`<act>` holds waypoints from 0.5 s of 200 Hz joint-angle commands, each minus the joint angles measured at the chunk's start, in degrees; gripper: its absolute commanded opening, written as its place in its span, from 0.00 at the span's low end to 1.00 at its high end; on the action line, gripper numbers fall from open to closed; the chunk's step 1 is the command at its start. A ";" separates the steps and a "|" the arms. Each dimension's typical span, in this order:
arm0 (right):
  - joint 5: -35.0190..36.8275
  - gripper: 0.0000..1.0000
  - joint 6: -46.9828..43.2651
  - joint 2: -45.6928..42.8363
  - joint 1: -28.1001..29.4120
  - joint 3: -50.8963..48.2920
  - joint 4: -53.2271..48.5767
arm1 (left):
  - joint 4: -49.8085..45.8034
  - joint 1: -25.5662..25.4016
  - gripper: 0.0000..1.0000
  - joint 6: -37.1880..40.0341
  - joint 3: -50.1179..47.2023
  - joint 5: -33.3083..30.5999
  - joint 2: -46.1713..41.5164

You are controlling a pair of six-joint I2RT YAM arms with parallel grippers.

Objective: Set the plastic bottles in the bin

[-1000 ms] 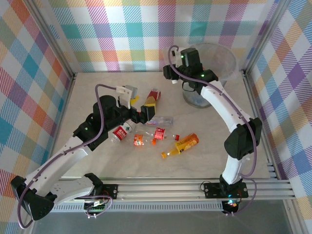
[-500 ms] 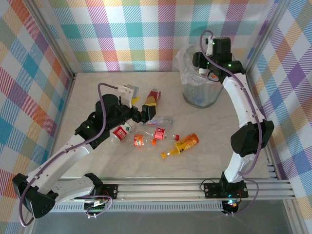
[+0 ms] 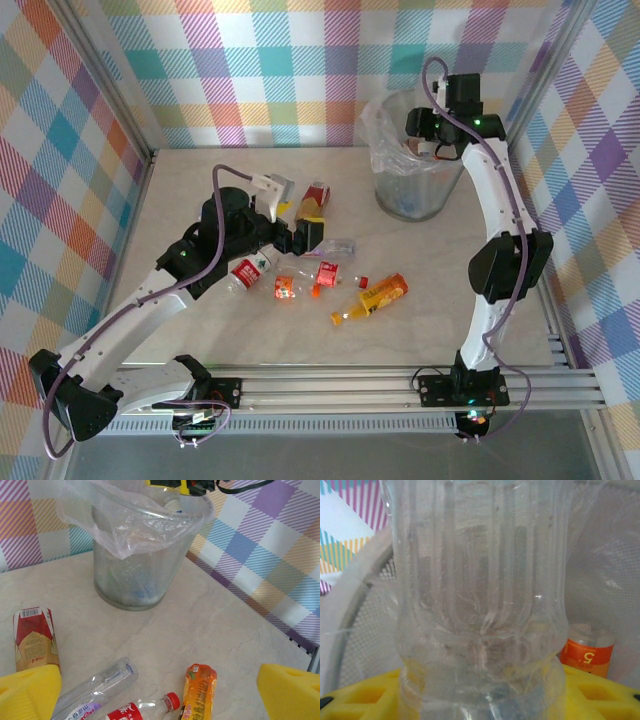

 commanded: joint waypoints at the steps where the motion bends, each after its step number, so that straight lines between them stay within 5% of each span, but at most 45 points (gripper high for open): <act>1: -2.52 0.60 -0.87 1.66 -0.84 3.01 -3.66 | -1.36 -0.74 1.00 2.12 1.80 2.29 0.12; 100: -4.38 0.75 -1.23 4.11 -1.88 6.68 -8.43 | -1.37 -0.76 1.00 2.49 2.24 3.58 0.83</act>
